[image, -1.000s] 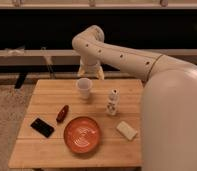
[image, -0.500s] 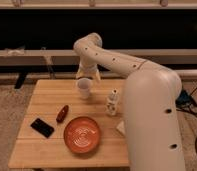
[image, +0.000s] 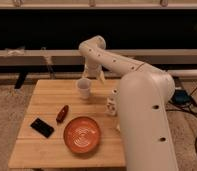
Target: Place the ceramic cup in the ceramic bowl
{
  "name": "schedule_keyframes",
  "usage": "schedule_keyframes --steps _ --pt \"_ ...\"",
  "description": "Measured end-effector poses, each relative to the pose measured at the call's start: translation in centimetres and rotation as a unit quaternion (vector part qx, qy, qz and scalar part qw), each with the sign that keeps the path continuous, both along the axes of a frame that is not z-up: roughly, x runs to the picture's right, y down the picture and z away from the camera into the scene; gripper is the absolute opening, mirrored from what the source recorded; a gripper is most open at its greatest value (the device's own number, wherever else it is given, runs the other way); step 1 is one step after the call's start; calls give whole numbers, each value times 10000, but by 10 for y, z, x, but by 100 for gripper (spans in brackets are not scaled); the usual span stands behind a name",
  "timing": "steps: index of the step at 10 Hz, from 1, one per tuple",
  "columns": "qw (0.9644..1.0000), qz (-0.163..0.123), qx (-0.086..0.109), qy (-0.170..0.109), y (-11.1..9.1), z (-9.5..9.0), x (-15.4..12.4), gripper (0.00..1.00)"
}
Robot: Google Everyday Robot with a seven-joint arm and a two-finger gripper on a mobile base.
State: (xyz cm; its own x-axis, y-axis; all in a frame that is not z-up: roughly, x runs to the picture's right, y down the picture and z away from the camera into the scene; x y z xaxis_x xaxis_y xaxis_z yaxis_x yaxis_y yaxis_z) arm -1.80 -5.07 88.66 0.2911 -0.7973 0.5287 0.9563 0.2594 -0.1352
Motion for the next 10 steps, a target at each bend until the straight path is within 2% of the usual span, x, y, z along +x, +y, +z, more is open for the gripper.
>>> schedule_keyframes --steps 5,7,8,10 --pt "9996 51 -277 -85 20 16 -5 80" --pt "9989 50 -463 -96 28 23 -8 78" --pt "9980 15 -626 -18 34 29 -5 68" --pt "9968 -21 -797 51 38 31 -6 49"
